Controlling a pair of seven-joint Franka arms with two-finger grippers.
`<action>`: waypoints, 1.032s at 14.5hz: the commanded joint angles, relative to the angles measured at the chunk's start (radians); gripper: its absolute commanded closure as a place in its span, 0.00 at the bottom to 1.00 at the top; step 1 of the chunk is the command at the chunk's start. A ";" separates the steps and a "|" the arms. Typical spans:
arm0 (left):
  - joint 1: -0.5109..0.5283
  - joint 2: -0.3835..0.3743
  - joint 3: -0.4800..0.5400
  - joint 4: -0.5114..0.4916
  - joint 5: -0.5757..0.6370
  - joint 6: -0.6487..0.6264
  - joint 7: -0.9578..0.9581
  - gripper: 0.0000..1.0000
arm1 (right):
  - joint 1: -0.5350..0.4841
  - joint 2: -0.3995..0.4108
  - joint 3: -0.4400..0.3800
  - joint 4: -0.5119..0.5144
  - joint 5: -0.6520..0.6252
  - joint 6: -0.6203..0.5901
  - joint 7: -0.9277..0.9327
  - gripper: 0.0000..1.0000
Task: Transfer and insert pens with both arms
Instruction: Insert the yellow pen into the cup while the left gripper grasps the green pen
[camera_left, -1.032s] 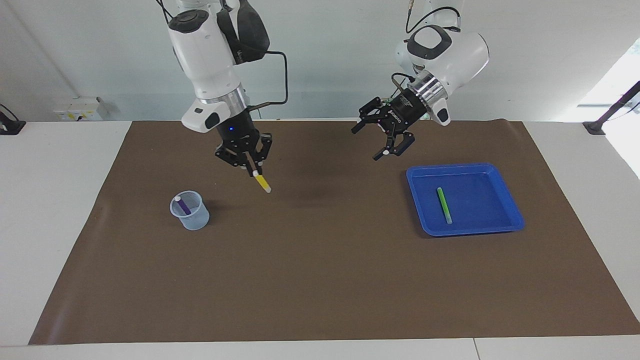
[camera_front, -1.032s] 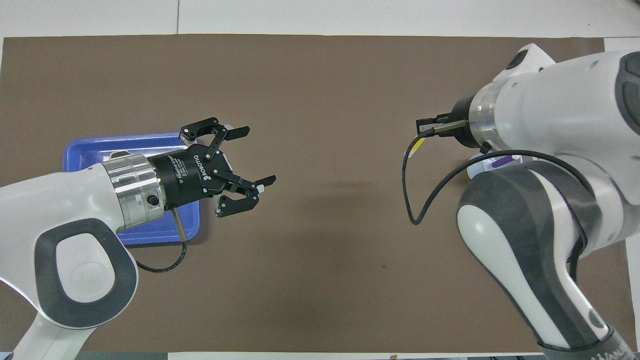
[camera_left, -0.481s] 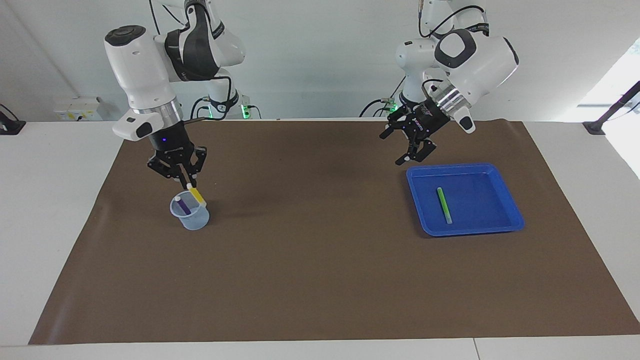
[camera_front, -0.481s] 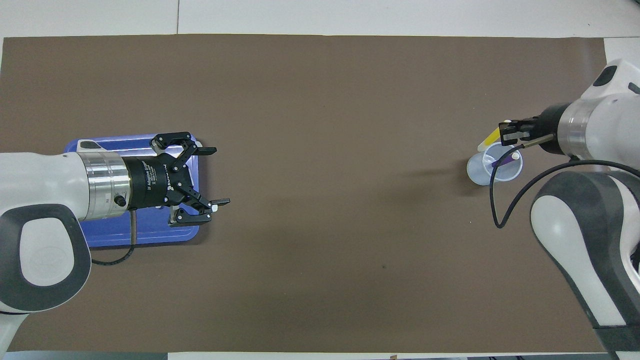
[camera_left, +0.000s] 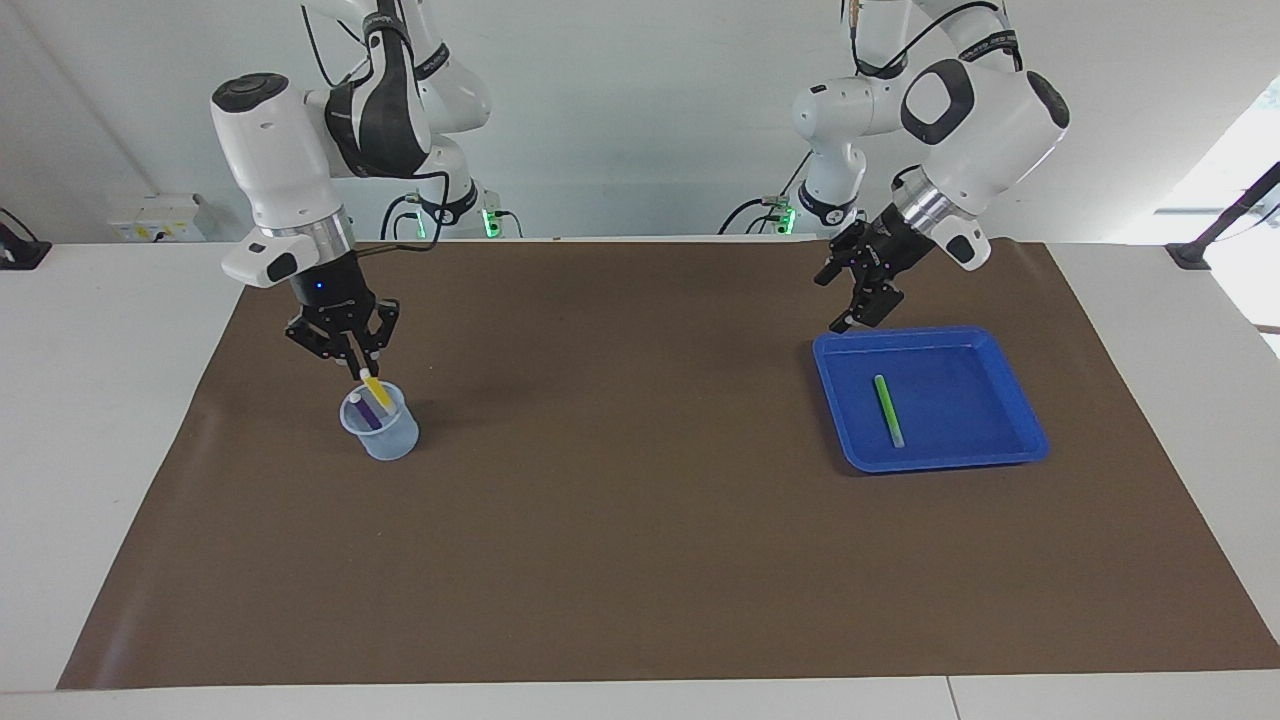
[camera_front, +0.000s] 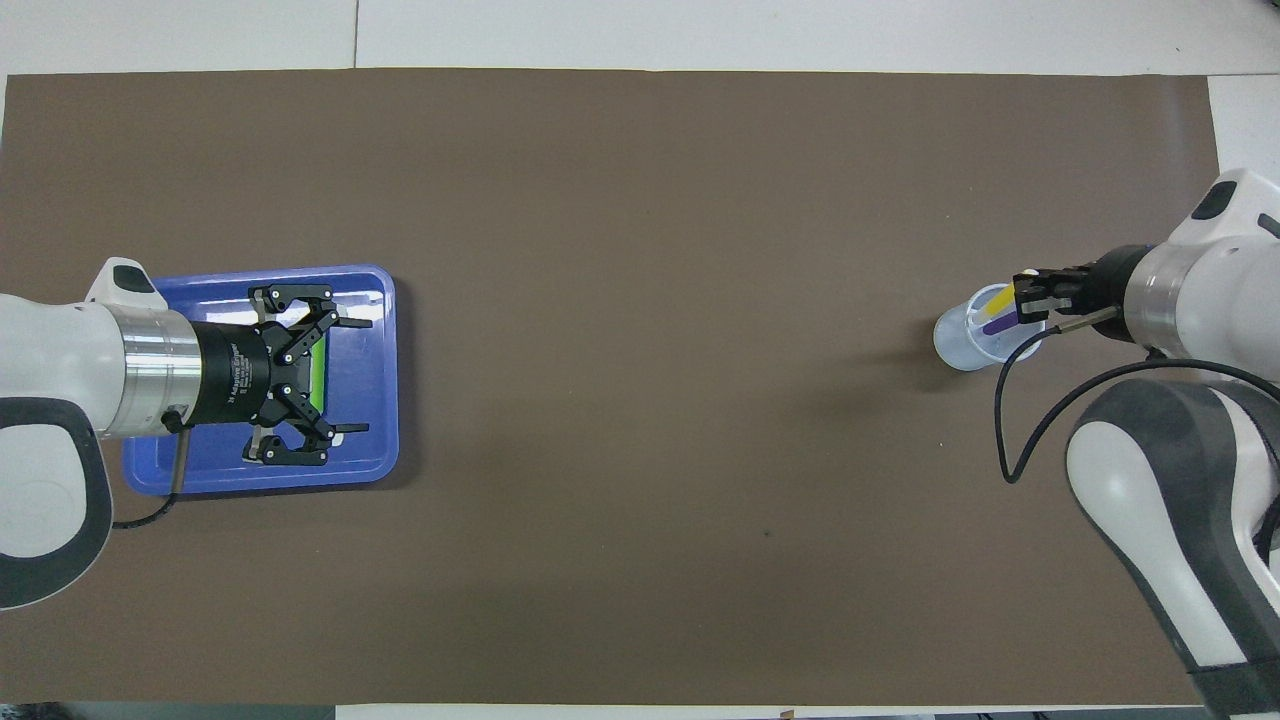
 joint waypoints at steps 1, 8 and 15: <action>0.058 -0.014 -0.003 -0.010 0.063 -0.033 0.172 0.00 | -0.004 -0.026 -0.003 -0.033 -0.043 0.020 -0.017 1.00; 0.110 0.144 -0.003 -0.013 0.258 0.033 0.641 0.00 | -0.004 -0.026 -0.008 -0.127 -0.042 0.130 0.024 1.00; 0.107 0.282 -0.003 -0.018 0.443 0.207 1.095 0.00 | -0.004 0.016 -0.007 -0.174 -0.026 0.211 0.094 1.00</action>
